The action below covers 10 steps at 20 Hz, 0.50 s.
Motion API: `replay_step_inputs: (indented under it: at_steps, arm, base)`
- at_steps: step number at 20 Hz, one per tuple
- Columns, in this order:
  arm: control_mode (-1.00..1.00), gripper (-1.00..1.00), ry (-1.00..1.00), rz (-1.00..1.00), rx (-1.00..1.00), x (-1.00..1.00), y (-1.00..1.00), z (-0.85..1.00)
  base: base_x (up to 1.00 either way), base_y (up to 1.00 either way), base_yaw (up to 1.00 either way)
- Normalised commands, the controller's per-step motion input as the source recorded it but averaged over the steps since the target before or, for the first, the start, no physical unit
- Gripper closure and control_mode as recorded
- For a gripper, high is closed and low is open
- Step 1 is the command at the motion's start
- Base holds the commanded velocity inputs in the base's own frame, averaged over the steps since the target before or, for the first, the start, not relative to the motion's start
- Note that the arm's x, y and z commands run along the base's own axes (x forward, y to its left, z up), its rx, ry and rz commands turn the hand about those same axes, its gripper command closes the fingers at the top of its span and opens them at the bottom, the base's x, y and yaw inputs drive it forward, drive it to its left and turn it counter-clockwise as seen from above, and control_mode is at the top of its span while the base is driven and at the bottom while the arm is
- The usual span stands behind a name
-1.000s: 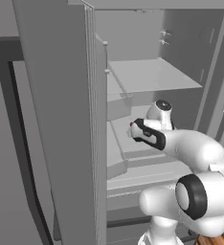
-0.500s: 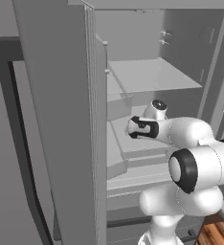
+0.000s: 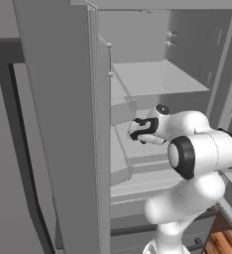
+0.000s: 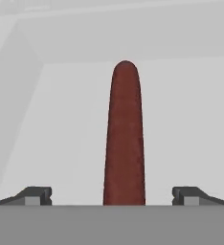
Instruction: Retrieve the sausage and cheese from the fridge and place them on the cutting board on the counter.
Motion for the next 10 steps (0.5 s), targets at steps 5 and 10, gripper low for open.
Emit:
replay_step_inputs:
  at_steps: [5,10]
  arm:
    - [-1.00,-1.00,0.00,0.00,0.00,0.15,0.00,-0.34]
    - [-1.00,1.00,0.00,0.00,0.00,0.09,0.00,-0.34]
  base:
    - [0.00,0.00,0.00]
    - [0.00,0.00,0.00]
